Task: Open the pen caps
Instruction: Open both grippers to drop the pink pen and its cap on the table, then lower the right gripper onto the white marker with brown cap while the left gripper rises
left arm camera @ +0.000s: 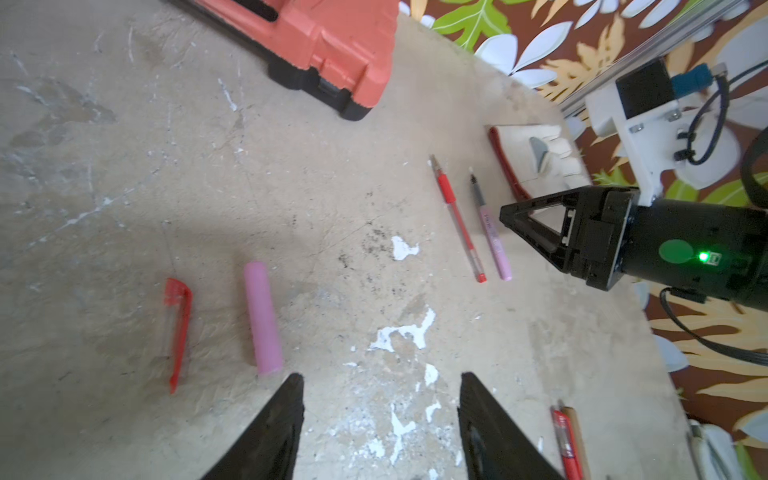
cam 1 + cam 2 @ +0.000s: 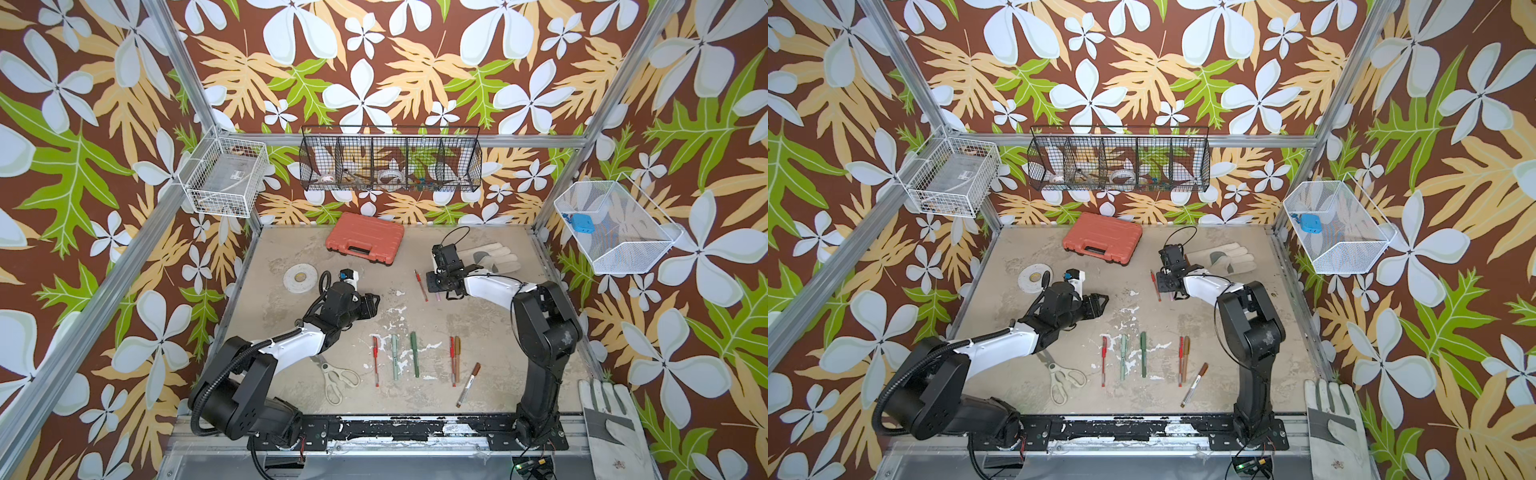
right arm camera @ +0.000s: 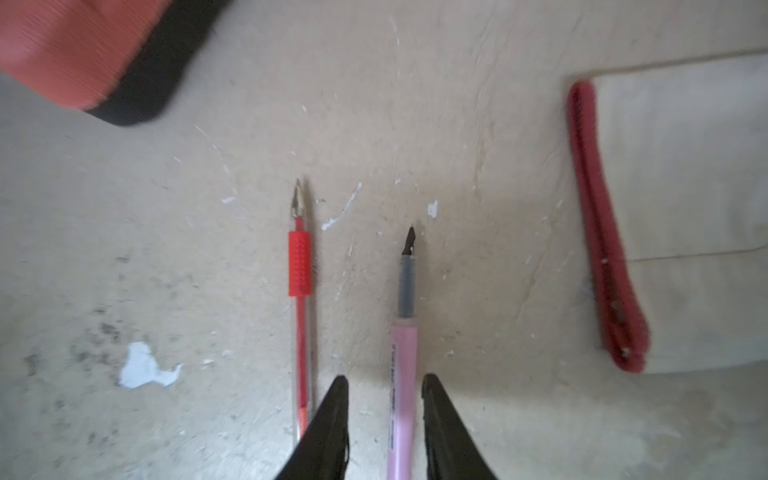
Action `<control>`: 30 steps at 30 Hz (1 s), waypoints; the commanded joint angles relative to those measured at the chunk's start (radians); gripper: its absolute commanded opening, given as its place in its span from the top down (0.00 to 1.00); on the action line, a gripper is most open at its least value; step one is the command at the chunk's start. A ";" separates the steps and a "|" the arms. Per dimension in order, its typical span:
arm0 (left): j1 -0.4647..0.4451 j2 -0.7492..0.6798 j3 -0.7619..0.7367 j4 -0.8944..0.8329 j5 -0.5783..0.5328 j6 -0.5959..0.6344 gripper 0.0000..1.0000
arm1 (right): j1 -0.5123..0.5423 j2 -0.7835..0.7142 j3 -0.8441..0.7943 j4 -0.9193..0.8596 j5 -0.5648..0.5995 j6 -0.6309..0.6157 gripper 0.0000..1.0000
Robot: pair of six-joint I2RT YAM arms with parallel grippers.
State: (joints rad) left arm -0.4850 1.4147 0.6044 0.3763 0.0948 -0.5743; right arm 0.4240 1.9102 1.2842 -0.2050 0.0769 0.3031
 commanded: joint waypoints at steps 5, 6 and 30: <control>-0.036 -0.068 -0.025 0.086 0.038 -0.019 0.40 | 0.009 -0.215 -0.107 -0.034 -0.031 0.008 0.63; -0.047 -0.083 -0.030 0.091 0.039 -0.011 0.40 | 0.015 -0.255 -0.134 -0.036 -0.032 0.008 0.62; -0.189 -0.372 -0.258 0.391 0.192 -0.066 0.43 | 0.293 -1.060 -0.636 -0.360 0.089 0.285 0.63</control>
State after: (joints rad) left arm -0.6533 1.0592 0.3637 0.7238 0.2749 -0.6048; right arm 0.6609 0.8593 0.6510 -0.5030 0.0780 0.4808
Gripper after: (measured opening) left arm 0.568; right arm 0.367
